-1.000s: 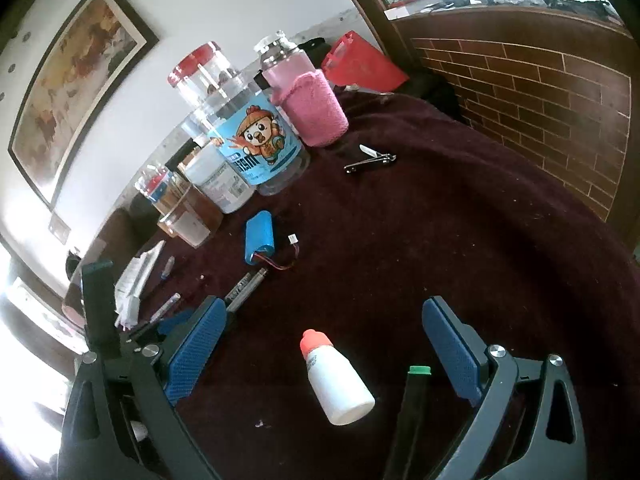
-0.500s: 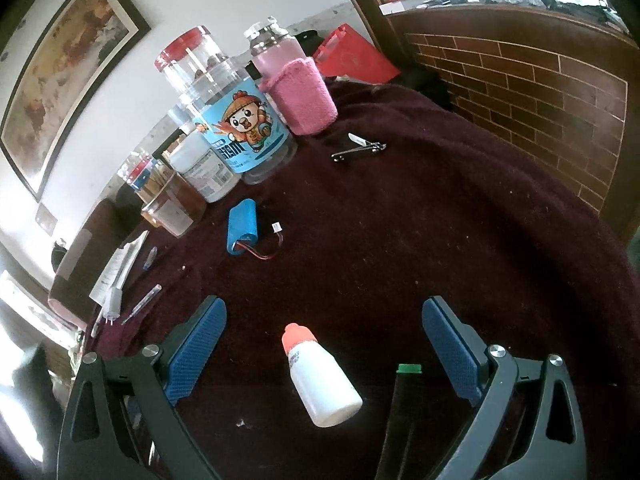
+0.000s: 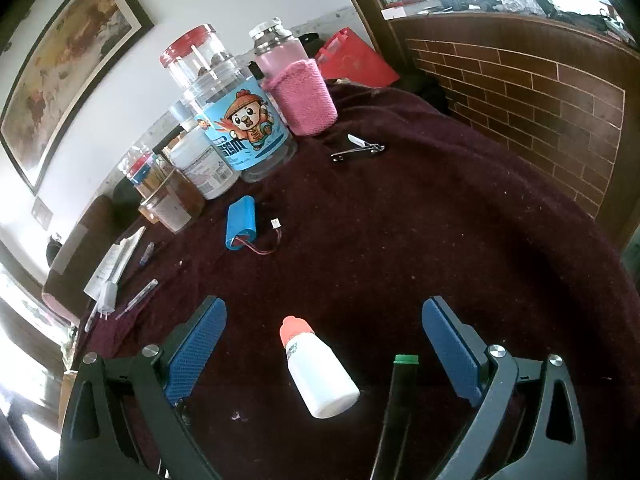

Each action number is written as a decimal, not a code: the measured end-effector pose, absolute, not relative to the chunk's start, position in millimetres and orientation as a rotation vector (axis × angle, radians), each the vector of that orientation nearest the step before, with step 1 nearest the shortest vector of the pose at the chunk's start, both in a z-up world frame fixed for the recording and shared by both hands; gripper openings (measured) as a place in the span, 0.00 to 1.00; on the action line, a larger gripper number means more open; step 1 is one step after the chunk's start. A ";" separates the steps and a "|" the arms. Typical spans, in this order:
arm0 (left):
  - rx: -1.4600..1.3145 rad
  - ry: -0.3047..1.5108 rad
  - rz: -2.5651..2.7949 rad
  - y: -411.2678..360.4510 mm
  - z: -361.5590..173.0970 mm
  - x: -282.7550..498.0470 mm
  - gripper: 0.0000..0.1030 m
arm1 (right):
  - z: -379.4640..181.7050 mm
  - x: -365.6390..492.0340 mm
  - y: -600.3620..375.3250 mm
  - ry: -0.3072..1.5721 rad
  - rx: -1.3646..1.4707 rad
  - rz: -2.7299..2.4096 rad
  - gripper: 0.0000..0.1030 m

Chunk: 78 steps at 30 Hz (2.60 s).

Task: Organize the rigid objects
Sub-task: 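Grasp a black pen and a clear pen together with the left tool, then take the clear pen from the left tool with the right tool, then carry both pens into the box and open both tools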

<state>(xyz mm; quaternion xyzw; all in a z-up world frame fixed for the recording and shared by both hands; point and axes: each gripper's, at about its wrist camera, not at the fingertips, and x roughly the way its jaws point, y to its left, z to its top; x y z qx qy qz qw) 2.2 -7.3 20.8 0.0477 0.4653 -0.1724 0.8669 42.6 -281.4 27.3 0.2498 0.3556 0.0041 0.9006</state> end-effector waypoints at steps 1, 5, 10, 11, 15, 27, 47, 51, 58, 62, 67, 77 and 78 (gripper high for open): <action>0.102 0.966 -0.362 -8.6 18.6 1.5 0.40 | 27.0 43.1 -281.6 0.737 0.519 0.009 0.93; 0.119 0.957 -0.359 -11.4 16.6 1.0 0.40 | 26.8 43.9 -281.0 0.739 0.517 0.012 0.93; 0.206 0.920 -0.323 -22.0 14.7 4.3 0.43 | 27.7 42.7 -279.0 0.736 0.509 0.018 0.93; 0.196 0.917 -0.318 -22.1 14.4 6.0 0.43 | 27.8 42.6 -279.0 0.736 0.510 0.017 0.93; 0.297 0.843 -0.285 -41.0 12.5 -2.2 0.38 | 27.8 42.7 -278.9 0.736 0.508 0.017 0.93; -0.119 0.871 -0.380 29.4 30.6 -29.7 0.06 | 37.1 37.2 -270.2 0.662 0.467 0.055 0.93; -0.366 0.656 -0.412 137.3 73.5 -116.7 0.06 | 13.7 -29.1 -94.9 1.003 0.034 0.154 0.66; -0.301 0.728 -0.379 119.0 58.0 -110.4 0.07 | 11.8 -26.3 -72.6 0.990 -0.054 0.108 0.53; -0.127 0.914 -0.331 74.5 17.7 -71.5 0.55 | 15.9 -25.7 -66.9 0.995 -0.038 0.155 0.14; 0.001 0.950 -0.306 52.1 17.0 -68.9 0.27 | 16.0 -27.0 -79.2 1.010 0.028 0.193 0.07; -0.133 0.947 -0.352 72.2 19.5 -73.8 0.06 | 22.3 -41.8 -92.9 0.990 0.109 0.244 0.07; -0.363 0.739 -0.417 129.3 70.6 -118.9 0.06 | 57.6 -65.8 -87.9 0.920 0.148 0.344 0.07; -0.377 0.709 -0.417 137.4 77.3 -124.9 0.06 | 62.0 -67.7 -84.7 0.911 0.149 0.356 0.07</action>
